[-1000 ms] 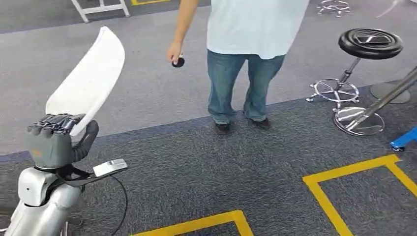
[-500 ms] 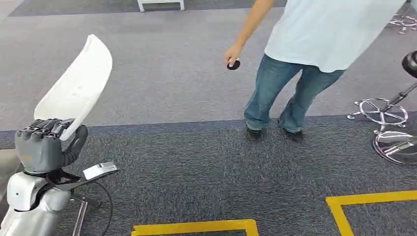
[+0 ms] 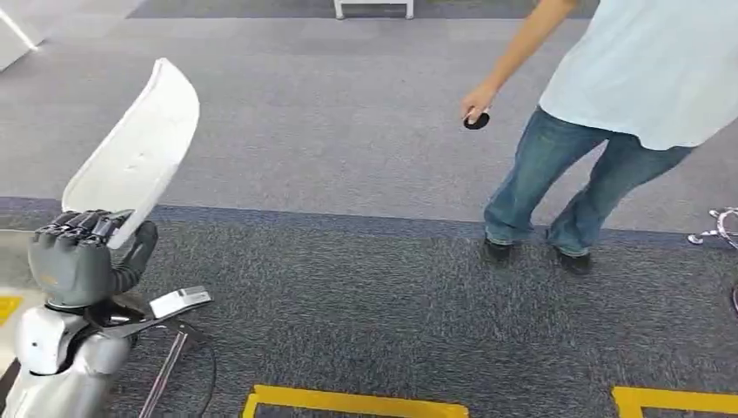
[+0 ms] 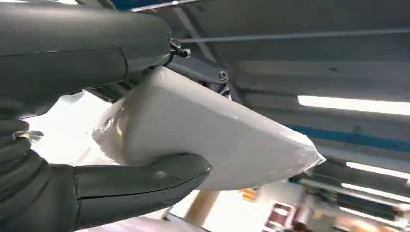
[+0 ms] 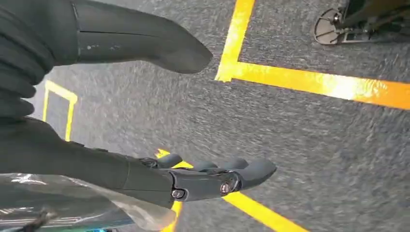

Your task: Take the parts from the cabinet and place them on the table.

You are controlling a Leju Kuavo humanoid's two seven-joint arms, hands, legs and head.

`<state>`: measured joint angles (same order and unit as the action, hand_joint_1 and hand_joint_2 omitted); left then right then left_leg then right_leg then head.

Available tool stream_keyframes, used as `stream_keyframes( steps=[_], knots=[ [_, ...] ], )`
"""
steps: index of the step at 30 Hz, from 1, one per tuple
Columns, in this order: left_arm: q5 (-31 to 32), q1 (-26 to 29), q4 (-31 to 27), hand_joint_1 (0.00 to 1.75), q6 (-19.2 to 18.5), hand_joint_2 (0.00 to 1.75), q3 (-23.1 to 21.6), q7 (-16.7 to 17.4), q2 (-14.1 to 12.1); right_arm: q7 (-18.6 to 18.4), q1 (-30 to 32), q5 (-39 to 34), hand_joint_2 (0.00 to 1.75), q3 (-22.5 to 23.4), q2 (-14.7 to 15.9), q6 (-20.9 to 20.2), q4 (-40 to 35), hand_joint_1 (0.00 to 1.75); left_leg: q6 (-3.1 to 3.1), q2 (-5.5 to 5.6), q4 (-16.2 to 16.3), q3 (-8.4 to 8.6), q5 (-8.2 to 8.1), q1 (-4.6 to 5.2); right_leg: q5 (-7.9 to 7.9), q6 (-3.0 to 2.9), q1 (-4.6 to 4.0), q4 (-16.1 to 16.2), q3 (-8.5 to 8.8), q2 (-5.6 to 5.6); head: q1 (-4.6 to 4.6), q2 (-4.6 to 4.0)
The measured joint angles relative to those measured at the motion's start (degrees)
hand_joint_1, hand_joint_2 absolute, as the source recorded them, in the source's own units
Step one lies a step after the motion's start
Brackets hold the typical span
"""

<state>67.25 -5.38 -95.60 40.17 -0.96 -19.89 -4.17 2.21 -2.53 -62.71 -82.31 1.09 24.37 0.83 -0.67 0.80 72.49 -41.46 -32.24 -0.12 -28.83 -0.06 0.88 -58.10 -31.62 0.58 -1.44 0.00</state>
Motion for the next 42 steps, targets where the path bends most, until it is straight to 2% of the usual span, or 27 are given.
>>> stream_keyframes(
  steps=[2, 4, 5, 6, 7, 11, 12, 13, 14, 16, 17, 19, 20, 21, 22, 23, 26, 27, 28, 29, 31, 33, 34, 36, 37, 38, 42],
  knots=[
    [0.0, 0.1, 0.1, 1.75, 0.0, 1.75, 0.0, 0.1, -0.1, -0.1, 0.0, 0.0, 1.75, 0.0, 0.0, 0.0, 0.0, 0.00, -0.13, -0.10, 4.0, -2.23, -0.53, -0.19, -0.26, -0.03, -0.10, 0.0, 0.11, 1.58, -0.02, 0.00],
    [0.0, 0.1, 0.2, 1.75, 0.0, 1.75, 0.0, 0.3, -0.1, -0.2, -0.1, 0.0, 1.75, -0.1, 0.0, 0.0, 0.0, 0.00, 0.05, -0.45, -1.7, 0.59, 3.63, -0.21, -0.67, 0.06, -0.21, 0.0, 0.61, 3.16, -0.02, 0.00],
    [0.0, 0.0, 0.1, 1.75, 0.0, 1.75, 0.0, 0.3, -0.2, -0.3, -0.1, 0.0, 1.75, -0.1, 0.0, 0.0, 0.0, 0.00, 0.35, -1.41, -7.2, 3.48, 6.36, -0.10, -0.96, 0.14, -0.27, 0.0, 1.04, 3.87, -0.02, 0.00],
    [0.0, 0.0, 0.1, 1.75, 0.0, 1.75, 0.0, 0.4, -0.3, -0.3, -0.1, 0.0, 1.75, -0.2, 0.0, 0.0, 0.0, 0.00, 0.74, -4.02, -12.2, 5.95, 7.76, 0.24, -1.27, 0.26, -0.35, 0.0, 1.51, 4.49, -0.02, 0.00],
    [0.0, -0.2, 0.2, 1.75, 0.0, 1.75, 0.0, 0.5, -0.3, -0.4, -0.1, 0.0, 1.75, -0.2, 0.0, 0.0, 0.0, 0.00, 1.05, -6.71, -12.7, 6.64, 6.42, 1.24, -1.45, 0.52, -0.64, 0.1, 1.59, 5.07, 0.00, 0.00],
    [0.0, -0.3, 0.2, 1.75, 0.0, 1.75, -0.1, 0.7, -0.5, -0.7, -0.4, 0.0, 1.75, -0.4, -0.1, -0.2, 0.0, 0.00, 2.39, -3.83, -13.7, 6.33, 6.49, 1.50, -2.11, 1.70, -0.87, 0.5, 2.52, 8.13, -0.04, 0.00],
    [-0.1, -0.2, 0.1, 1.75, 0.0, 1.75, -0.1, 0.8, -0.5, -0.7, -0.5, 0.0, 1.75, -0.5, -0.1, -0.2, 0.0, 0.00, 2.78, -3.18, -14.5, 7.10, 6.88, 0.77, -2.75, 2.24, -0.56, 0.2, 2.25, 6.13, 0.02, 0.00],
    [-0.2, -0.5, 0.1, 1.75, 0.0, 1.75, -0.1, 0.8, -0.5, -0.7, -0.5, 0.0, 1.75, -0.5, -0.1, -0.2, 0.0, 0.00, 3.14, -2.56, -14.7, 7.27, 6.87, 0.62, -3.82, 2.27, -0.46, -1.7, 1.62, 2.41, 0.35, 0.00],
    [-0.2, -0.7, 0.1, 1.75, 0.0, 1.75, -0.1, 0.8, -0.5, -0.7, -0.5, 0.0, 1.75, -0.5, -0.1, -0.2, 0.0, 0.00, 3.29, -1.93, -14.7, 7.24, 6.92, 0.51, -5.45, 2.28, -0.41, -4.9, 0.01, 0.67, 0.59, 0.00],
    [-0.1, -0.7, 0.1, 1.75, 0.0, 1.75, -0.2, 1.0, -0.4, -0.8, -0.2, 0.0, 1.75, -0.5, -0.1, -0.2, 0.0, 0.00, 3.45, -0.23, -14.6, 7.23, 6.81, 0.51, -8.98, 2.52, -0.27, -14.7, -5.45, -0.52, 0.76, 0.00],
    [-0.1, -0.6, 0.2, 1.75, 0.0, 1.75, -0.3, 1.0, -0.4, -0.9, -0.1, 0.0, 1.75, -0.5, -0.1, -0.3, 0.0, 0.00, 3.45, 0.67, -14.6, 7.25, 6.80, 0.50, -9.11, 2.66, -0.26, -17.3, -7.39, -0.49, 0.79, 0.00],
    [-0.1, -0.6, 0.2, 1.75, 0.0, 1.75, -0.4, 1.0, -0.4, -0.8, 0.1, 0.0, 1.75, -0.5, -0.1, -0.3, 0.0, 0.00, 3.33, 2.61, -14.5, 7.41, 6.72, 0.39, -5.05, 2.75, -0.14, -13.8, -7.15, -0.56, 0.79, 0.00],
    [-0.1, -0.6, 0.2, 1.75, 0.0, 1.75, -0.4, 1.0, -0.4, -0.9, 0.1, 0.0, 1.75, -0.5, -0.1, -0.3, 0.0, 0.00, 3.11, 3.45, -14.3, 7.53, 6.57, 0.26, -2.05, 2.75, -0.06, -9.3, -5.41, -0.86, 0.76, 0.00],
    [-0.1, -0.6, 0.2, 1.75, 0.0, 1.75, -0.4, 1.0, -0.4, -0.8, 0.0, 0.0, 1.75, -0.5, -0.1, -0.3, 0.0, 0.00, 2.75, 4.21, -14.0, 7.59, 6.33, 0.09, 0.93, 2.83, 0.20, -3.9, -3.25, -2.38, 0.79, 0.00],
    [-0.1, -0.6, 0.2, 1.75, 0.0, 1.75, -0.4, 1.0, -0.4, -0.8, 0.0, 0.0, 1.75, -0.5, -0.1, -0.3, 0.0, 0.00, 2.35, 4.82, -13.8, 7.43, 6.08, 0.13, 0.51, 2.86, 0.56, -1.7, -2.11, -5.52, 0.76, 0.00],
    [-0.2, -0.8, 0.2, 1.75, 0.0, 1.75, -0.4, 1.0, -0.4, -0.8, 0.0, 0.0, 1.75, -0.5, -0.1, -0.2, 0.0, 0.00, 2.04, 5.51, -13.1, 6.94, 5.91, 0.22, 0.18, 2.62, 0.73, -0.3, -1.00, -6.06, 0.72, 0.00],
    [-0.2, -0.6, 0.2, 1.75, 0.0, 1.75, -0.4, 1.1, -0.5, -0.8, -0.1, 0.0, 1.75, -0.5, -0.1, -0.3, 0.0, 0.00, 1.03, 7.42, -13.8, 6.59, 6.55, -0.29, 0.22, 1.66, 0.13, -0.6, -1.05, -4.06, 0.89, 0.00],
    [-0.2, -0.5, 0.2, 1.75, 0.0, 1.75, -0.4, 1.1, -0.5, -0.9, -0.2, 0.0, 1.75, -0.5, -0.1, -0.2, 0.0, 0.00, 0.76, 7.90, -13.5, 6.46, 6.31, -0.35, 0.49, 1.11, 0.78, 0.0, -0.79, -3.17, 0.83, 0.00],
    [-0.2, -0.6, 0.2, 1.75, 0.0, 1.75, -0.5, 1.1, -0.6, -0.8, -0.2, 0.0, 1.75, -0.5, -0.1, -0.2, 0.0, 0.00, 0.50, 4.09, -12.0, 6.00, 5.24, 0.10, 0.42, 0.73, 0.53, 0.1, -0.45, -2.40, 0.52, 0.00],
    [-0.2, -0.9, 0.2, 1.75, 0.0, 1.75, -0.5, 1.1, -0.7, -0.8, -0.1, 0.0, 1.75, -0.5, -0.1, -0.2, 0.0, 0.00, 0.23, 1.87, -8.9, 4.52, 3.42, 0.02, 0.28, 0.42, 0.41, 0.1, -0.31, -1.63, 0.11, 0.00],
    [-0.2, -0.8, 0.2, 1.75, 0.0, 1.75, -0.5, 1.1, -0.6, -0.8, 0.1, 0.0, 1.75, -0.5, -0.1, -0.2, 0.0, 0.00, -0.10, 0.04, 0.2, 0.16, -0.54, -0.14, -0.04, 0.11, 0.17, 0.1, -0.14, 0.10, 0.13, 0.00],
    [-0.2, -0.6, 0.3, 1.75, 0.0, 1.75, -0.6, 1.1, -0.6, -0.8, 0.2, 0.1, 1.75, -0.5, -0.1, -0.2, 0.0, 0.00, -0.21, -0.13, 3.6, -1.79, -0.69, -0.25, -0.31, 0.13, 0.16, 0.1, 0.04, 1.74, 0.11, 0.00],
    [-0.2, -0.5, 0.3, 1.75, 0.0, 1.75, -0.7, 1.1, -0.6, -0.8, 0.1, 0.1, 1.75, -0.5, -0.1, -0.2, 0.0, 0.00, -0.15, -0.26, 1.5, -0.72, 1.22, -0.26, -0.51, 0.18, 0.15, 0.1, 0.26, 2.57, 0.13, 0.00],
    [-0.2, -0.6, 0.3, 1.75, 0.0, 1.75, -0.7, 1.1, -0.6, -0.8, 0.0, 0.1, 1.75, -0.5, -0.1, -0.2, 0.0, 0.00, 0.40, -1.69, -8.2, 4.25, 6.43, -0.10, -1.02, 0.36, 0.09, 0.1, 1.05, 3.97, 0.13, 0.00],
    [-0.2, -0.7, 0.3, 1.75, 0.0, 1.75, -0.7, 1.1, -0.7, -0.8, 0.0, 0.1, 1.75, -0.5, -0.1, -0.2, 0.0, 0.00, 0.88, -4.23, -12.6, 6.39, 7.23, 0.34, -1.29, 0.55, 0.02, 0.1, 1.43, 4.61, 0.13, 0.00],
    [-0.2, -0.8, 0.3, 1.75, 0.0, 1.75, -0.7, 1.1, -0.7, -0.8, 0.0, 0.2, 1.75, -0.5, -0.2, -0.2, 0.0, 0.00, 1.27, -6.12, -13.3, 6.94, 6.29, 1.28, -1.58, 0.92, -0.43, 0.0, 1.51, 5.17, 0.15, 0.00],
    [-0.1, -0.9, 0.3, 1.75, 0.0, 1.75, -0.8, 1.1, -1.0, -0.9, -0.5, 0.3, 1.75, -0.9, -0.3, -0.3, 0.0, 0.00, 2.43, -3.05, -14.3, 6.92, 6.41, 1.02, -2.29, 2.24, -0.58, 0.6, 2.49, 8.12, 0.00, 0.00]
  ],
)
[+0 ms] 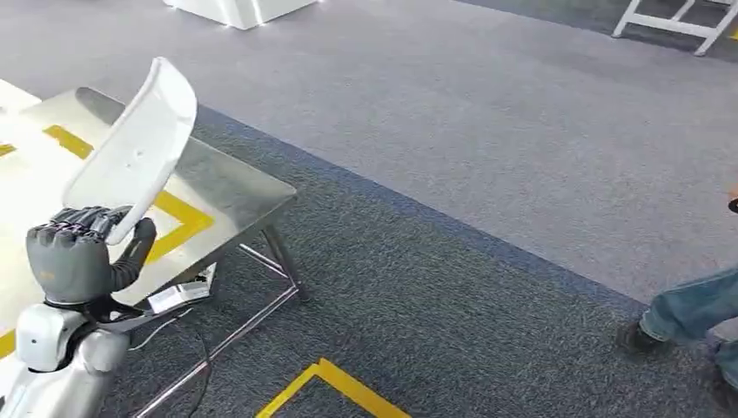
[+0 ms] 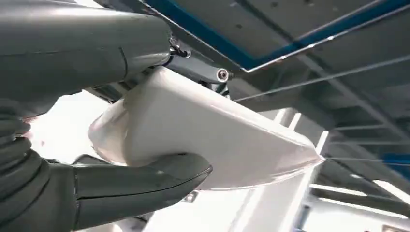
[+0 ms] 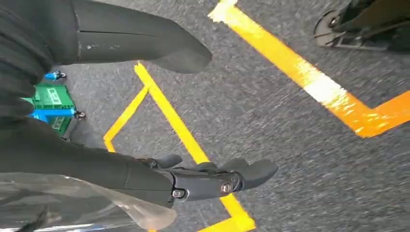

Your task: Take the parts from the cabinet and place them on the table.

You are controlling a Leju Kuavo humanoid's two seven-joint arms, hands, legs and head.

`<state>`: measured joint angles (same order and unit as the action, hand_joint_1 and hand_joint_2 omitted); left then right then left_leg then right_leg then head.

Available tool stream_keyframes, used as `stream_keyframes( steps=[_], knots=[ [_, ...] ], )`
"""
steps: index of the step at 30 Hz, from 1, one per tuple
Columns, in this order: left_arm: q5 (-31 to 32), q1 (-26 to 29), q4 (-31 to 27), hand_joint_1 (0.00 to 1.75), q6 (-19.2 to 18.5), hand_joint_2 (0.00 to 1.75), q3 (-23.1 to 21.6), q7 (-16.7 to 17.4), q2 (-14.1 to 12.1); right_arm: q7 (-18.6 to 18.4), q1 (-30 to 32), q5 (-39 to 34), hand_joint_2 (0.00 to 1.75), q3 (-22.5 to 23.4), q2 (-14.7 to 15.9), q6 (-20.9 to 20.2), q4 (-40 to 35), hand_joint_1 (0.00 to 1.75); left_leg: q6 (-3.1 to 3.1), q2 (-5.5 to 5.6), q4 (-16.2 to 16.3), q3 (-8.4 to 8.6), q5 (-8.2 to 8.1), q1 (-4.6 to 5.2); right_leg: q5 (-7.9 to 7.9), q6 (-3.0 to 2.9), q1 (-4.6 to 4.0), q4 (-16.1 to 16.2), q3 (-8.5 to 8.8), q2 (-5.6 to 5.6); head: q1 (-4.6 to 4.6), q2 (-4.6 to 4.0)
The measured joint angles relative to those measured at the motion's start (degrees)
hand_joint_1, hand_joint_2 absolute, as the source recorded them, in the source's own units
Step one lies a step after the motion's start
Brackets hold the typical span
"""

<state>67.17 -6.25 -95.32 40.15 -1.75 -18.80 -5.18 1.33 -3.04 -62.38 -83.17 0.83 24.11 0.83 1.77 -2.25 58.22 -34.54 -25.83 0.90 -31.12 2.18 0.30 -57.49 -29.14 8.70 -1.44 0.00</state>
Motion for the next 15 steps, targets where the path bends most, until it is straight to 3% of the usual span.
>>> stream_keyframes(
  steps=[2, 3, 4, 5, 6, 7, 8, 9, 10, 11, 12, 14, 15],
  knots=[
    [0.1, -0.3, 0.0, 1.75, 0.1, 1.75, 0.0, 0.0, 0.0, -0.1, 0.0, 0.0, 1.75, -0.1, 0.0, 0.0, 0.0, 0.00, 0.55, 1.05, -0.4, 0.45, 0.20, -0.61, -2.11, 0.30, 0.37, -3.4, -1.69, -6.05, 0.53, 0.00],
    [0.1, -0.4, 0.0, 1.75, 0.0, 1.75, 0.0, 0.0, 0.0, -0.1, 0.1, 0.1, 1.75, -0.1, 0.0, 0.0, 0.0, 0.00, 0.73, 1.81, -0.4, 0.39, 0.23, -0.73, -4.17, 0.36, 0.43, -7.9, -4.10, -7.69, 0.83, 0.00],
    [0.1, -0.3, 0.0, 1.75, 0.0, 1.75, -0.1, 0.0, 0.0, -0.2, 0.2, 0.1, 1.75, -0.1, 0.0, 0.0, 0.0, 0.00, 0.86, 2.61, -0.4, 0.38, 0.15, -0.73, -6.19, 0.49, 0.46, -13.2, -7.04, -8.36, 0.87, 0.00],
    [0.1, -0.2, 0.1, 1.75, 0.0, 1.75, -0.1, 0.1, 0.0, -0.2, 0.3, 0.1, 1.75, -0.2, 0.0, 0.0, 0.0, 0.00, 0.91, 3.41, -0.3, 0.37, 0.11, -0.73, -7.04, 0.61, 0.45, -16.8, -9.32, -8.55, 0.85, 0.00],
    [0.2, -0.2, 0.1, 1.75, 0.0, 1.75, -0.1, 0.1, 0.0, -0.3, 0.5, 0.1, 1.75, -0.2, 0.0, -0.1, 0.0, 0.00, 0.90, 4.22, -0.3, 0.41, 0.09, -0.72, -6.59, 0.70, 0.45, -18.1, -10.53, -8.57, 0.90, 0.00],
    [0.2, -0.1, 0.2, 1.75, 0.0, 1.75, -0.1, 0.1, 0.0, -0.3, 0.6, 0.1, 1.75, -0.2, 0.0, -0.1, 0.0, 0.00, 0.82, 5.27, -0.3, 0.54, 0.04, -0.75, -4.47, 0.71, 0.46, -16.6, -10.52, -8.62, 0.85, 0.00],
    [0.2, -0.1, 0.2, 1.75, 0.0, 1.75, -0.1, 0.1, 0.0, -0.3, 0.6, 0.1, 1.75, -0.2, 0.0, -0.1, 0.0, 0.00, 0.65, 6.21, -0.2, 0.68, -0.08, -0.86, -1.48, 0.70, 0.50, -12.7, -9.23, -8.75, 0.90, 0.00],
    [0.3, -0.1, 0.2, 1.75, 0.0, 1.75, -0.1, 0.1, 0.0, -0.3, 0.6, 0.1, 1.75, -0.2, 0.0, -0.1, 0.0, 0.00, 0.36, 7.04, 0.0, 0.82, -0.28, -1.01, 1.82, 0.66, 0.64, -7.3, -7.10, -9.56, 0.92, 0.00],
    [0.3, -0.2, 0.2, 1.75, 0.0, 1.75, -0.1, 0.1, 0.0, -0.3, 0.6, 0.1, 1.75, -0.2, 0.0, -0.1, 0.0, 0.00, 0.00, 7.73, 0.3, 0.85, -0.54, -1.14, 3.86, 0.73, 0.96, -2.7, -5.31, -11.67, 0.90, 0.00],
    [0.2, -0.2, 0.2, 1.75, 0.0, 1.75, -0.1, 0.1, 0.0, -0.3, 0.6, 0.1, 1.75, -0.2, 0.0, -0.1, 0.0, 0.00, -0.40, 8.32, 0.7, 0.52, -0.79, -0.86, 2.65, 0.67, 1.22, -1.6, -4.55, -14.43, 1.01, 0.00],
    [0.3, -0.3, 0.2, 1.75, 0.0, 1.75, -0.1, 0.1, 0.0, -0.3, 0.6, 0.1, 1.75, -0.2, -0.1, -0.1, 0.0, 0.00, -0.62, 9.07, 0.9, 0.10, -0.68, -1.04, 2.47, 0.23, 1.22, -1.1, -3.75, -13.97, 0.89, 0.00],
    [0.2, -0.1, 0.2, 1.75, 0.0, 1.75, -0.1, 0.1, -0.1, -0.3, 0.5, 0.1, 1.75, -0.3, 0.0, -0.1, 0.0, 0.00, -1.42, 10.39, 0.4, -0.11, -0.23, -1.51, 2.45, -0.40, 0.78, -1.2, -3.72, -12.73, 0.92, 0.00],
    [0.2, -0.1, 0.2, 1.75, 0.0, 1.75, -0.2, 0.2, -0.1, -0.3, 0.4, 0.1, 1.75, -0.3, -0.1, -0.1, 0.0, 0.00, -1.70, 11.10, 0.5, -0.15, -0.28, -1.46, 2.59, -0.77, 1.03, -0.9, -3.45, -11.96, 1.01, 0.00]
  ],
)
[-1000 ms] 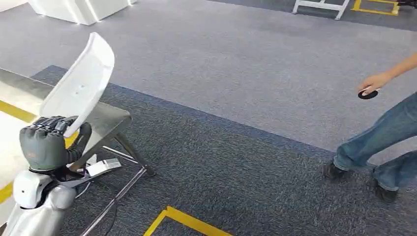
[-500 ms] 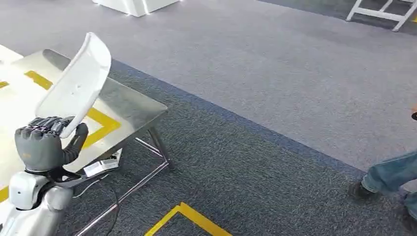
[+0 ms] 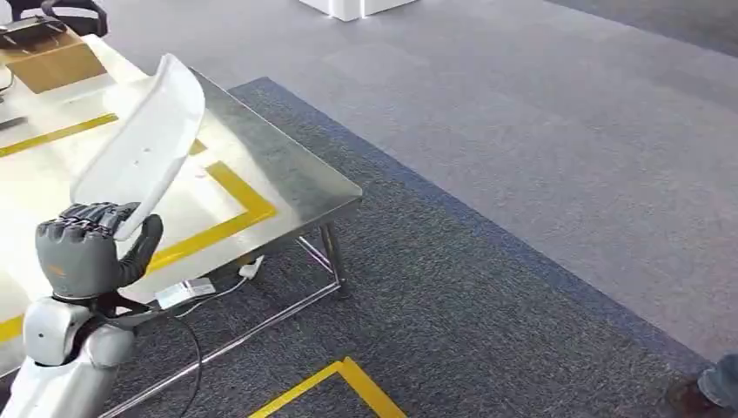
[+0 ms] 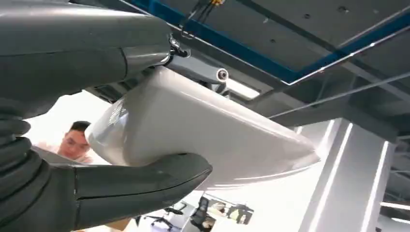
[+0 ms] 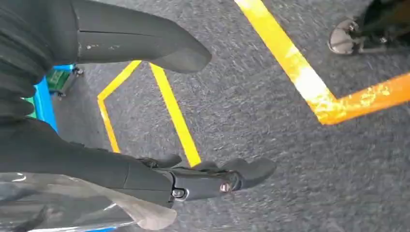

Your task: Take the parts from the cabinet and place them on the table.

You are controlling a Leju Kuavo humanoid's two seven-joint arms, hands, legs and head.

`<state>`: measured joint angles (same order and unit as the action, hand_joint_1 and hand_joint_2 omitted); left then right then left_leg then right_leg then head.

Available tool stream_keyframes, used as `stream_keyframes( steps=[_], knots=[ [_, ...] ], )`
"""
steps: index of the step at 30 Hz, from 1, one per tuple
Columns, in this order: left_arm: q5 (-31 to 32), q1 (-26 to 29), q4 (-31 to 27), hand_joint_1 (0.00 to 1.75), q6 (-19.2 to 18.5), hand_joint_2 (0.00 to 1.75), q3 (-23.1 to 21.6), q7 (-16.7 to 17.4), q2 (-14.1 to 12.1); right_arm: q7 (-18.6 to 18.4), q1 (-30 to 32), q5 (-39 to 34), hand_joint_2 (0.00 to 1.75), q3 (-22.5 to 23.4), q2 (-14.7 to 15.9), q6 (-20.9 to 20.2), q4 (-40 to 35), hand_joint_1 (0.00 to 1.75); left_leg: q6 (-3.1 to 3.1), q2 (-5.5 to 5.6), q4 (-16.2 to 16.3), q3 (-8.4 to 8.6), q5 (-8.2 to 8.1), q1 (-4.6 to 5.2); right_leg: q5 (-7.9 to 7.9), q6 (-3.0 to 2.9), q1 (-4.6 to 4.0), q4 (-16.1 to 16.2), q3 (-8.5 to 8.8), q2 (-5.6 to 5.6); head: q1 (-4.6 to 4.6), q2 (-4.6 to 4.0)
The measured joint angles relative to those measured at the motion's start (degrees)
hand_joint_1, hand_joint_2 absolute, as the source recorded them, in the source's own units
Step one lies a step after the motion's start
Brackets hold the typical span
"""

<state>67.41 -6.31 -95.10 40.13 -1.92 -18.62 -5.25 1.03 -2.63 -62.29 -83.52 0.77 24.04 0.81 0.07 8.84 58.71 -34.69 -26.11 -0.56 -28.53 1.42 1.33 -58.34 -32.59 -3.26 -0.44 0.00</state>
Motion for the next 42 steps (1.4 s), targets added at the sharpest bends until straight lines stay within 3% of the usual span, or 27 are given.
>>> stream_keyframes(
  steps=[3, 5, 6, 7, 9, 10, 11, 15, 16, 17, 18, 20, 21, 23, 25, 26, 27, 31, 32, 33, 34, 36, 37, 38, 40, 41, 42],
  knots=[
    [0.1, -0.4, 0.0, 1.75, 0.0, 1.75, -0.1, 0.1, -0.2, 0.0, 0.1, 0.0, 1.75, -0.1, -0.1, 0.0, 0.0, 0.00, -0.80, -6.91, 6.8, -3.06, -3.81, 0.31, -0.28, -1.17, -0.05, 0.4, 0.76, 2.47, -0.76, 0.00],
    [0.1, -0.2, 0.0, 1.75, 0.0, 1.75, -0.2, 0.3, -0.2, 0.0, 0.4, 0.0, 1.75, -0.1, -0.1, 0.0, 0.0, 0.00, -1.11, -8.08, 15.6, -7.57, -7.15, 0.10, -0.61, -1.49, -0.18, 0.4, 0.97, 4.24, -0.83, 0.00],
    [0.1, -0.1, 0.0, 1.75, 0.0, 1.75, -0.2, 0.3, -0.2, 0.0, 0.5, 0.0, 1.75, -0.1, -0.1, 0.0, 0.0, 0.00, -1.22, -8.14, 17.6, -8.76, -7.27, 0.03, -0.78, -1.47, -0.19, 0.4, 1.06, 5.10, -0.85, 0.00],
    [0.1, -0.1, 0.1, 1.75, 0.0, 1.75, -0.2, 0.3, -0.2, 0.0, 0.5, 0.0, 1.75, -0.1, -0.1, 0.0, 0.0, 0.00, -1.20, -8.19, 16.9, -8.47, -6.06, -0.01, -0.93, -1.42, -0.20, 0.4, 1.25, 5.90, -0.85, 0.00],
    [0.0, -0.1, 0.1, 1.75, 0.0, 1.75, -0.2, 0.4, -0.2, -0.1, 0.4, 0.0, 1.75, -0.2, -0.1, 0.0, 0.0, 0.00, -0.80, -9.05, 8.7, -4.40, -1.03, 0.06, -1.40, -1.25, -0.23, 0.4, 1.92, 7.42, -0.85, 0.00],
    [0.0, -0.1, 0.1, 1.75, 0.0, 1.75, -0.2, 0.4, -0.3, 0.0, 0.3, 0.0, 1.75, -0.2, -0.1, 0.0, 0.0, 0.00, -0.29, -10.79, 3.0, -1.42, 1.40, 0.28, -1.71, -1.09, -0.28, 0.4, 2.42, 8.15, -0.87, 0.00],
    [-0.1, -0.2, 0.1, 1.75, 0.0, 1.75, -0.3, 0.4, -0.3, 0.0, 0.2, 0.0, 1.75, -0.2, -0.1, 0.0, 0.0, 0.00, 0.04, -13.67, 1.0, -0.27, 0.29, 1.07, -1.96, -0.79, -0.48, 0.4, 2.66, 8.68, -0.76, 0.00],
    [-0.2, -0.2, 0.0, 1.75, 0.0, 1.75, -0.3, 0.4, -0.4, -0.1, -0.1, 0.0, 1.75, -0.2, -0.2, 0.0, 0.0, 0.00, 1.29, -11.26, 0.1, -0.49, 0.14, 1.48, -2.57, 0.53, -0.86, 1.0, 3.48, 11.66, -0.89, 0.00],
    [-0.2, -0.2, 0.0, 1.75, 0.0, 1.75, -0.3, 0.4, -0.4, -0.1, -0.2, -0.1, 1.75, -0.2, -0.2, 0.0, 0.0, 0.00, 1.71, -10.54, -0.7, 0.17, 0.53, 0.71, -3.07, 1.00, -0.62, 0.9, 3.22, 10.90, -0.83, 0.00],
    [-0.3, -0.3, -0.1, 1.75, 0.1, 1.75, -0.3, 0.4, -0.3, 0.0, -0.3, -0.1, 1.75, -0.2, -0.2, 0.0, 0.0, 0.00, 1.91, -10.09, -0.9, 0.36, 0.54, 0.61, -4.14, 1.15, -0.54, -0.7, 2.84, 7.43, -0.39, 0.00],
    [-0.3, -0.5, -0.1, 1.75, 0.1, 1.75, -0.3, 0.4, -0.2, 0.0, -0.3, -0.1, 1.75, -0.2, -0.2, 0.0, 0.0, 0.00, 2.13, -9.43, -0.8, 0.31, 0.56, 0.55, -6.06, 1.18, -0.55, -4.2, 1.17, 5.24, -0.19, 0.00],
    [-0.3, -0.3, 0.0, 1.75, 0.1, 1.75, -0.4, 0.4, -0.2, 0.0, -0.2, -0.1, 1.75, -0.2, -0.2, 0.0, 0.0, 0.00, 2.33, -7.98, -0.8, 0.30, 0.48, 0.52, -9.74, 1.38, -0.48, -13.6, -3.92, 3.56, -0.04, 0.00],
    [-0.3, -0.2, 0.0, 1.75, 0.0, 1.75, -0.4, 0.4, -0.2, -0.1, 0.0, -0.1, 1.75, -0.2, -0.2, -0.1, 0.0, 0.00, 2.35, -7.00, -0.7, 0.32, 0.45, 0.53, -10.02, 1.50, -0.50, -16.7, -6.07, 3.40, 0.02, 0.00],
    [-0.3, -0.2, 0.0, 1.75, 0.0, 1.75, -0.4, 0.4, -0.2, -0.1, 0.2, -0.1, 1.75, -0.2, -0.2, -0.1, 0.0, 0.00, 2.28, -5.24, -0.6, 0.47, 0.29, 0.49, -6.27, 1.49, -0.46, -14.0, -6.08, 3.33, 0.04, 0.00],
    [-0.3, -0.2, 0.0, 1.75, 0.0, 1.75, -0.4, 0.4, -0.2, -0.1, 0.1, -0.1, 1.75, -0.2, -0.2, -0.1, 0.0, 0.00, 1.87, -3.60, -0.3, 0.70, -0.07, 0.31, -0.14, 1.37, -0.20, -4.2, -2.40, 1.97, 0.02, 0.00],
    [-0.3, -0.2, 0.0, 1.75, 0.0, 1.75, -0.4, 0.4, -0.1, -0.1, 0.1, -0.1, 1.75, -0.2, -0.2, -0.1, 0.0, 0.00, 1.53, -2.96, -0.1, 0.69, -0.29, 0.18, 0.04, 1.32, 0.11, -1.2, -0.93, -0.81, -0.02, 0.00],
    [-0.3, -0.4, 0.0, 1.75, 0.1, 1.75, -0.4, 0.4, -0.1, -0.1, 0.2, -0.1, 1.75, -0.2, -0.2, -0.1, 0.0, 0.00, 1.22, -2.27, 0.3, 0.21, -0.42, 0.40, -0.48, 1.25, 0.36, 0.1, -0.34, -2.33, -0.04, 0.00],
    [-0.3, -0.1, 0.0, 1.75, 0.0, 1.75, -0.4, 0.4, -0.1, -0.1, -0.1, -0.1, 1.75, -0.2, -0.2, -0.1, 0.0, 0.00, -0.17, 0.19, -0.2, -0.27, 0.24, -0.12, -0.32, -0.09, 0.03, 0.0, 0.18, 0.09, -0.04, 0.00],
    [-0.3, 0.0, 0.0, 1.75, 0.0, 1.75, -0.4, 0.3, -0.2, -0.1, -0.1, -0.1, 1.75, -0.2, -0.3, -0.1, 0.0, 0.00, -0.29, -1.04, 0.3, -0.27, -0.20, 0.02, -0.23, -0.44, 0.32, 0.4, 0.55, 1.09, -0.02, 0.00],
    [-0.3, -0.3, 0.0, 1.75, 0.0, 1.75, -0.4, 0.3, -0.3, 0.0, -0.1, -0.1, 1.75, -0.2, -0.2, 0.0, 0.0, 0.00, -0.64, -4.83, 2.6, -1.29, -1.58, 0.33, -0.41, -0.92, 0.28, 0.5, 0.87, 1.83, -0.94, 0.00],
    [-0.3, -0.5, 0.0, 1.75, 0.0, 1.75, -0.4, 0.3, -0.3, 0.0, 0.0, -0.1, 1.75, -0.2, -0.2, 0.0, 0.0, 0.00, -0.98, -6.90, 6.7, -3.30, -3.69, 0.26, -0.55, -1.09, 0.14, 0.5, 1.03, 2.70, -1.09, 0.00],
    [-0.4, -0.3, 0.0, 1.75, 0.0, 1.75, -0.5, 0.3, -0.2, 0.0, 0.2, -0.1, 1.75, -0.2, -0.2, 0.0, 0.0, 0.00, -1.24, -8.26, 15.8, -7.89, -7.22, 0.13, -0.87, -1.35, -0.05, 0.5, 1.21, 4.53, -1.16, 0.00],
    [-0.3, -0.2, 0.0, 1.75, 0.0, 1.75, -0.5, 0.3, -0.2, 0.0, 0.3, -0.1, 1.75, -0.2, -0.2, 0.0, 0.0, 0.00, -1.29, -8.33, 17.6, -8.87, -7.31, 0.10, -0.98, -1.30, -0.09, 0.5, 1.28, 5.33, -1.14, 0.00],
    [-0.4, -0.1, 0.0, 1.75, 0.0, 1.75, -0.5, 0.3, -0.2, 0.0, 0.2, -0.1, 1.75, -0.2, -0.2, 0.0, 0.0, 0.00, -1.21, -8.34, 16.7, -8.47, -6.12, 0.10, -1.15, -1.31, -0.13, 0.5, 1.45, 6.11, -1.14, 0.00],
    [-0.4, -0.1, 0.0, 1.75, 0.0, 1.75, -0.5, 0.3, -0.2, 0.0, 0.2, -0.1, 1.75, -0.2, -0.2, 0.0, 0.0, 0.00, -0.68, -9.15, 8.4, -4.21, -1.16, 0.22, -1.58, -1.19, -0.21, 0.5, 2.09, 7.63, -1.14, 0.00],
    [-0.4, -0.1, 0.0, 1.75, 0.0, 1.75, -0.5, 0.3, -0.3, 0.0, 0.1, -0.1, 1.75, -0.2, -0.3, 0.0, 0.0, 0.00, -0.21, -10.97, 3.4, -1.49, 0.99, 0.48, -1.87, -1.07, -0.27, 0.5, 2.51, 8.23, -1.14, 0.00],
    [-0.4, -0.2, 0.0, 1.75, 0.0, 1.75, -0.5, 0.3, -0.2, 0.0, 0.1, -0.1, 1.75, -0.2, -0.3, 0.0, 0.0, 0.00, 0.16, -14.57, 1.0, -0.07, 0.03, 1.38, -2.18, -0.71, -0.62, 0.5, 2.76, 8.84, -1.15, 0.00]
  ],
)
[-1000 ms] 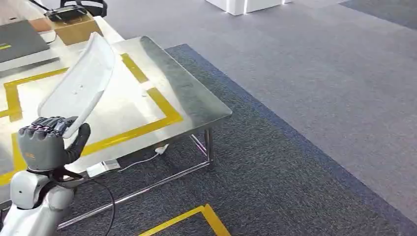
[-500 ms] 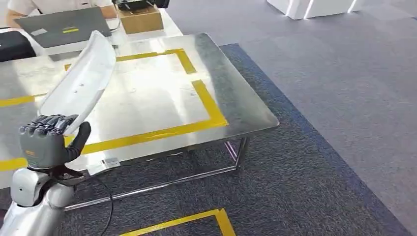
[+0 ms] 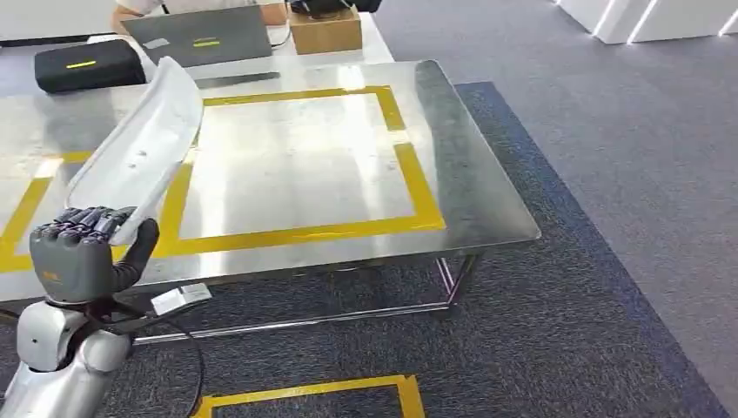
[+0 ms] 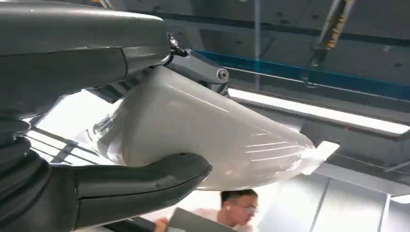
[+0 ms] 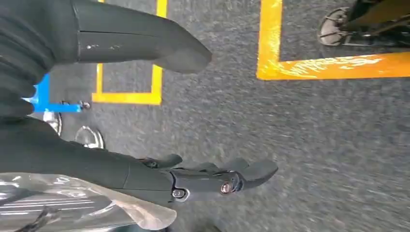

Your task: Take the parts from the cabinet and place them on the table.

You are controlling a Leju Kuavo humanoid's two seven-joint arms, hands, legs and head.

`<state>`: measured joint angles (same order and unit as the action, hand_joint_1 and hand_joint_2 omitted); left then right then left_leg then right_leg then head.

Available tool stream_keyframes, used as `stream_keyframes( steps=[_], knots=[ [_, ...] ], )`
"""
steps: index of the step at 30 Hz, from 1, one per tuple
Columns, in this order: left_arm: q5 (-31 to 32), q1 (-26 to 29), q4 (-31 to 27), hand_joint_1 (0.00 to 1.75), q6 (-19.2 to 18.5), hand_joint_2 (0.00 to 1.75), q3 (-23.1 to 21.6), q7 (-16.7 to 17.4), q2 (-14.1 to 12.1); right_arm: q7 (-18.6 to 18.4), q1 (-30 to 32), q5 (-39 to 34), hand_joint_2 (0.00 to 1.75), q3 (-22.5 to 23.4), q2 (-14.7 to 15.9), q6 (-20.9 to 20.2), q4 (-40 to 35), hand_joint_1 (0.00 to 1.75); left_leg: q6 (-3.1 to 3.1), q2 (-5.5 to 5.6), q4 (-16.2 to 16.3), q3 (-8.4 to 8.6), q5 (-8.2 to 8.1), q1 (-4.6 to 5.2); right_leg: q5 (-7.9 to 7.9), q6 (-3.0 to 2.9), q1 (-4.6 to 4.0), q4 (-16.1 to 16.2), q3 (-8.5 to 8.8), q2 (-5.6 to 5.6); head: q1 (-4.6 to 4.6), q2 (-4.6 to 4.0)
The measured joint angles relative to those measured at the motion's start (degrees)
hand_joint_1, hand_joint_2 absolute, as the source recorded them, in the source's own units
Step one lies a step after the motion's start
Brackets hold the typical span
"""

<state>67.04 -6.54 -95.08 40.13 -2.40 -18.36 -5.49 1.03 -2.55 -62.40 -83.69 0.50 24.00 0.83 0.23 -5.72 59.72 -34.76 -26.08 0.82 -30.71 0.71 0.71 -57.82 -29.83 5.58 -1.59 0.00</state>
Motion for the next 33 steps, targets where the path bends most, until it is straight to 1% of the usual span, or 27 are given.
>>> stream_keyframes(
  steps=[1, 2, 4, 5, 6, 7, 8, 9, 10, 11, 12, 13, 14, 15, 16, 17, 19, 20, 21, 22, 23, 24, 27, 28, 29, 30, 33],
  knots=[
    [0.0, -0.2, 0.0, 1.75, 0.0, 1.75, 0.0, 0.0, 0.0, 0.0, 0.0, 0.0, 1.75, 0.0, 0.0, 0.0, 0.0, 0.00, 0.46, 0.29, -0.8, -0.02, -0.04, 0.17, -0.27, 0.37, -0.24, -0.1, -0.14, 0.43, -0.14, 0.00],
    [0.0, -0.2, 0.0, 1.75, 0.0, 1.75, 0.0, 0.0, 0.0, 0.0, -0.1, 0.0, 1.75, 0.0, 0.0, 0.0, 0.0, 0.00, 0.54, 0.98, -0.7, -0.31, -0.06, 0.19, -0.35, 0.57, -0.36, 0.0, 0.13, 1.32, 0.08, 0.00],
    [0.0, 0.0, 0.0, 1.75, 0.0, 1.75, 0.0, 0.0, -0.1, 0.0, -0.3, 0.0, 1.75, 0.0, 0.0, 0.0, 0.0, 0.00, 1.13, 2.66, -0.9, -0.34, -0.08, 0.18, -0.61, 1.17, -0.41, 0.6, 0.92, 3.02, -0.05, 0.00],
    [0.0, 0.1, -0.1, 1.75, 0.0, 1.75, 0.0, 0.0, -0.1, 0.0, -0.4, 0.0, 1.75, 0.0, 0.0, 0.0, 0.0, 0.00, 1.59, 3.42, -1.6, 0.27, 0.26, -0.50, -1.24, 1.68, -0.11, 0.4, 0.61, 2.02, 0.02, 0.00],
    [0.0, -0.1, -0.1, 1.75, 0.1, 1.75, 0.0, 0.0, 0.0, 0.0, -0.4, 0.0, 1.75, 0.0, 0.0, 0.0, 0.0, 0.00, 1.84, 4.03, -1.7, 0.41, 0.27, -0.60, -2.35, 1.86, -0.06, -1.3, 0.23, -1.85, 0.54, 0.00],
    [0.0, -0.3, -0.1, 1.75, 0.1, 1.75, 0.0, 0.0, 0.0, 0.0, -0.4, 0.0, 1.75, 0.0, 0.0, 0.0, 0.0, 0.00, 2.10, 4.75, -1.7, 0.33, 0.29, -0.66, -4.22, 1.89, -0.01, -5.0, -1.58, -3.98, 0.83, 0.00],
    [0.0, -0.2, 0.0, 1.75, 0.0, 1.75, 0.0, 0.0, 0.0, 0.0, -0.3, 0.0, 1.75, 0.0, 0.0, 0.0, 0.0, 0.00, 2.22, 5.59, -1.7, 0.29, 0.24, -0.65, -6.32, 1.95, 0.00, -10.0, -4.24, -4.97, 0.92, 0.00],
    [0.0, -0.2, 0.0, 1.75, 0.0, 1.75, 0.0, 0.0, 0.1, 0.0, -0.2, 0.0, 1.75, 0.0, 0.0, 0.0, 0.0, 0.00, 2.26, 6.36, -1.6, 0.27, 0.21, -0.61, -7.74, 1.97, -0.02, -14.2, -6.63, -5.33, 0.94, 0.00],
    [0.0, -0.1, 0.0, 1.75, 0.0, 1.75, 0.0, 0.0, 0.1, 0.0, -0.1, 0.0, 1.75, 0.0, 0.0, 0.0, 0.0, 0.00, 2.27, 7.29, -1.6, 0.29, 0.20, -0.57, -8.08, 1.99, -0.06, -17.2, -8.71, -5.45, 0.91, 0.00],
    [0.0, 0.0, 0.0, 1.75, 0.0, 1.75, 0.0, 0.0, 0.2, 0.0, 0.0, 0.0, 1.75, 0.0, 0.0, 0.0, 0.0, 0.00, 2.28, 8.27, -1.6, 0.34, 0.18, -0.55, -6.78, 1.94, -0.05, -17.2, -9.43, -5.47, 0.89, 0.00],
    [0.0, 0.0, 0.0, 1.75, 0.0, 1.75, 0.0, 0.0, 0.2, 0.0, 0.1, 0.0, 1.75, 0.0, 0.0, 0.0, 0.0, 0.00, 2.24, 9.31, -1.5, 0.45, 0.13, -0.55, -3.96, 1.80, -0.05, -14.2, -8.78, -5.61, 0.94, 0.00],
    [0.0, 0.0, 0.0, 1.75, 0.0, 1.75, 0.0, 0.0, 0.2, 0.0, 0.1, 0.0, 1.75, 0.0, 0.0, 0.0, 0.0, 0.00, 2.13, 10.21, -1.5, 0.60, 0.04, -0.58, -0.61, 1.62, -0.04, -9.4, -7.00, -6.05, 0.91, 0.00],
    [0.0, 0.0, 0.0, 1.75, 0.0, 1.75, 0.0, 0.0, 0.2, 0.0, 0.0, 0.0, 1.75, 0.0, 0.0, 0.0, 0.0, 0.00, 1.95, 10.84, -1.4, 0.75, -0.10, -0.62, 2.34, 1.38, 0.02, -4.2, -4.97, -7.23, 0.96, 0.00],
    [0.0, 0.0, 0.0, 1.75, 0.0, 1.75, 0.0, 0.0, 0.2, 0.0, 0.0, 0.0, 1.75, 0.0, 0.0, 0.0, 0.0, 0.00, 1.78, 11.31, -1.4, 0.64, -0.19, -0.79, 2.22, 1.03, 0.37, -1.8, -3.83, -10.31, 0.85, 0.00],
    [0.0, -0.3, 0.0, 1.75, 0.0, 1.75, 0.0, 0.0, 0.2, 0.0, 0.1, 0.0, 1.75, 0.0, 0.0, 0.0, 0.0, 0.00, 1.45, 12.06, -0.8, 0.08, -0.25, -0.56, 2.04, 1.01, 0.63, -0.2, -3.35, -11.58, 0.72, 0.00],
    [0.1, -0.3, 0.0, 1.75, 0.0, 1.75, 0.0, 0.0, 0.2, 0.1, 0.0, 0.0, 1.75, 0.0, 0.0, -0.1, 0.0, 0.00, 0.92, 12.60, -1.0, -0.27, 0.06, -1.09, 1.95, 0.80, 0.26, -0.6, -3.14, -11.04, 0.83, 0.00],
    [0.1, -0.1, 0.0, 1.75, 0.0, 1.75, 0.0, 0.2, 0.1, 0.4, 0.0, 0.0, 1.75, 0.0, 0.0, -0.2, 0.0, 0.00, 0.11, 13.68, -1.4, -0.39, 0.34, -1.46, 1.99, 0.27, -0.06, -0.5, -3.01, -10.10, 0.80, 0.00],
    [0.1, -0.1, 0.0, 1.75, 0.0, 1.75, 0.0, 0.2, 0.0, 0.6, -0.1, 0.0, 1.75, 0.0, -0.1, -0.2, -0.1, 0.00, -0.13, 13.60, -1.2, -0.38, 0.12, -1.21, 2.32, -0.22, 0.55, 0.3, -2.53, -9.38, 0.76, 0.00],
    [0.2, -0.2, 0.0, 1.75, 0.0, 1.75, 0.0, 0.3, 0.0, 0.7, -0.1, -0.2, 1.75, 0.0, 0.0, -0.4, -0.1, 0.00, -0.44, 10.01, -0.6, -0.12, -0.26, -0.82, 2.21, -0.24, 0.26, 0.4, -2.53, -9.19, 0.58, 0.00],
    [0.2, -0.7, 0.0, 1.75, 0.0, 1.75, -0.1, 0.4, 0.0, 0.9, -0.1, -0.3, 1.75, 0.0, 0.0, -0.5, -0.2, 0.00, 0.62, 9.55, -1.7, 0.23, 0.80, -0.91, 1.65, 0.34, 0.11, 0.2, -2.24, -9.19, -0.38, 0.00],
    [0.3, -1.0, 0.2, 1.75, 0.0, 1.75, -0.1, 0.7, -0.2, 0.9, -0.2, -0.4, 1.75, 0.0, 0.0, -0.7, -0.2, 0.00, 1.60, 9.70, -1.6, 0.66, -0.67, -0.77, 1.62, 0.12, -0.06, 0.1, -2.48, -8.88, -0.11, 0.00],
    [0.3, -1.1, 0.2, 1.75, 0.0, 1.75, -0.1, 1.0, -0.3, 1.0, -0.2, -0.4, 1.75, 0.0, 0.0, -1.0, -0.2, 0.00, 2.07, 9.68, -1.7, 0.72, 0.15, -0.75, 1.47, -0.04, -0.17, 0.2, -1.83, -8.62, -0.31, 0.00],
    [1.3, -2.3, 1.3, 1.75, 0.0, 1.75, -0.5, 3.0, -1.0, 1.0, -0.4, 0.1, 1.75, 0.0, 0.0, -1.8, -0.4, 0.00, 1.58, 9.76, -1.9, 0.82, 0.24, -0.81, 1.43, -0.17, -0.23, 0.1, -2.05, -8.44, -0.46, 0.00],
    [1.6, -4.5, 3.3, 1.75, 0.0, 1.75, -1.5, 4.8, -1.8, 1.0, -0.4, 0.6, 1.75, -0.2, 0.0, -2.1, -0.7, 0.00, 1.30, 9.85, -1.9, 0.79, 0.39, -0.83, 1.45, -0.26, -0.26, 0.1, -1.93, -8.33, -0.35, 0.00],
    [1.9, -6.1, 6.9, 1.75, -0.2, 1.75, -3.1, 6.6, -2.5, 0.8, -0.6, 1.1, 1.75, -0.6, 0.0, -2.3, -1.1, 0.00, 1.16, 9.87, -2.0, 0.78, 0.47, -0.83, 1.48, -0.31, -0.26, 0.0, -1.79, -8.33, -0.37, 0.00],
    [1.9, -7.5, 9.4, 1.75, -0.2, 1.75, -4.0, 7.2, -3.3, 0.4, -0.7, 1.3, 1.75, -0.8, 0.2, -2.3, -1.4, 0.00, 1.03, 9.83, -2.1, 0.78, 0.50, -0.83, 1.59, -0.48, -0.26, 0.0, -1.86, -8.40, -0.46, 0.00],
    [2.2, -13.0, 18.5, 1.75, -0.2, 1.75, -6.3, 7.6, -4.8, -0.4, -0.8, 1.8, 1.75, -1.5, 0.7, -2.2, -2.8, 0.00, 0.73, 9.82, -2.1, 0.73, 0.56, -0.87, 1.58, -0.48, -0.29, 0.0, -1.82, -8.37, -0.37, 0.00]
  ],
)
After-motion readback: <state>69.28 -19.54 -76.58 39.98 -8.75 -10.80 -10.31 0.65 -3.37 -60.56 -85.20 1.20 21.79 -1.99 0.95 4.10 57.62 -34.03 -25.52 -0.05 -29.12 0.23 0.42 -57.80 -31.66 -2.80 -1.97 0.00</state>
